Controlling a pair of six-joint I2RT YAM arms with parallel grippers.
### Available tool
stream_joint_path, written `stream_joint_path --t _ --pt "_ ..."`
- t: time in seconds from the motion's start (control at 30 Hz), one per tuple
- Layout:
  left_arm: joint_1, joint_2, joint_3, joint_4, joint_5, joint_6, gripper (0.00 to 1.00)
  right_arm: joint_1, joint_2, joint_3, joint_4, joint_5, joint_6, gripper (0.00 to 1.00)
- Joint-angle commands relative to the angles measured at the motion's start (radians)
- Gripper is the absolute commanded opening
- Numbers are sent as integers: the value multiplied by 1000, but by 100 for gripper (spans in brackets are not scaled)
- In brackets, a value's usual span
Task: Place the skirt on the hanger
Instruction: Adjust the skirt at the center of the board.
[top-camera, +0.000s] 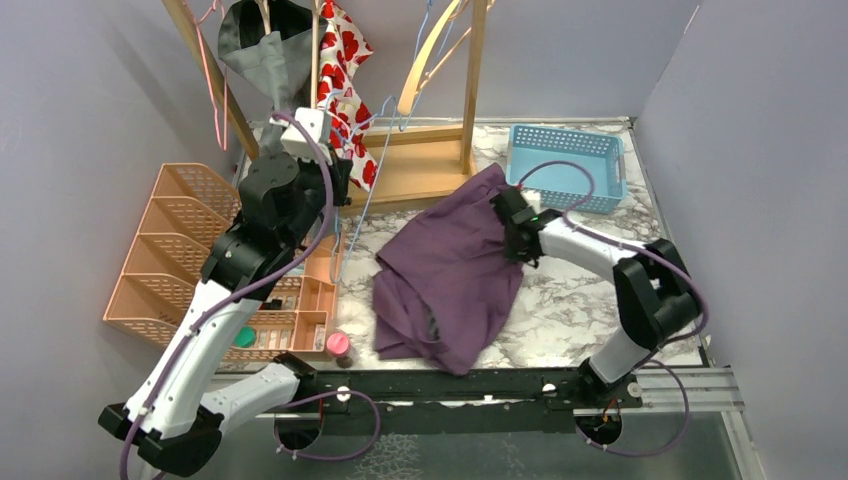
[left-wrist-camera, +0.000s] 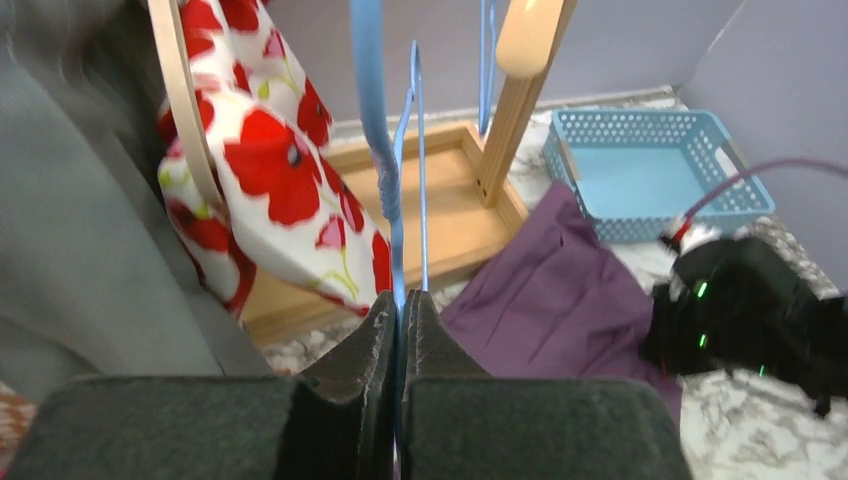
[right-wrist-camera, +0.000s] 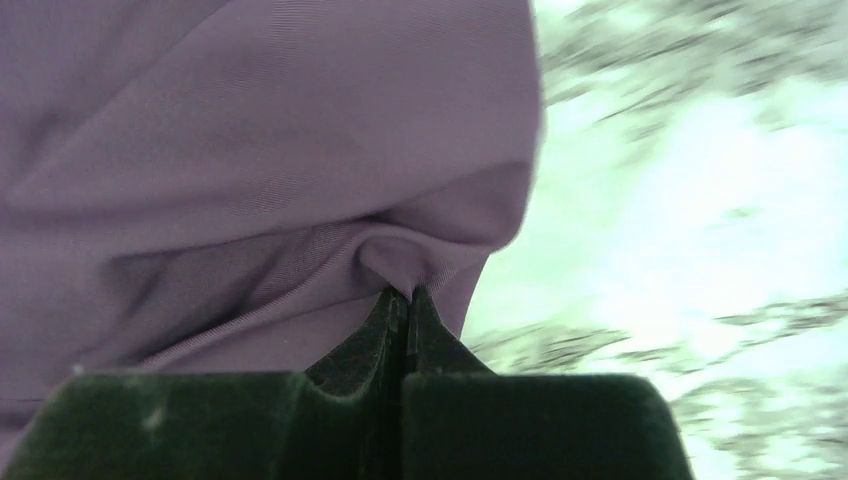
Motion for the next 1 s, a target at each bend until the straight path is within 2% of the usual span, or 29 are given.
stream_joint_path --t 0.0,0.07,0.1,0.17,0.2,0.27,0.33,0.43,0.63,0.83,0.97 --pt "6 -83 -101 -41 86 -104 0 -127 -101 34 38 110 -147 1" --pt "5 -109 -154 -46 125 -148 0 -167 -106 73 61 105 -193 1" --pt "5 -117 -176 -50 146 -166 0 -177 -109 97 58 101 -208 7" --pt "7 -137 -221 -56 173 -204 0 -179 -125 147 44 65 -235 34" --pt "5 -150 -240 -59 187 -221 0 -179 -145 166 35 24 -237 42" --pt "6 -175 -275 -59 214 -246 0 -176 -214 180 36 -98 -258 49" --pt "6 -200 -305 -69 215 -264 0 -157 -280 177 44 -220 -242 52" --pt "5 -232 -358 -74 210 -302 0 -57 -352 158 66 -311 -186 54" --pt "5 -243 -475 -60 143 -348 0 187 -297 114 43 -237 -94 56" --pt "5 -201 -528 -19 57 -407 0 345 -194 48 -57 -204 -81 59" --pt "5 -158 -524 -6 3 -446 0 387 -147 -9 -118 -221 -101 61"
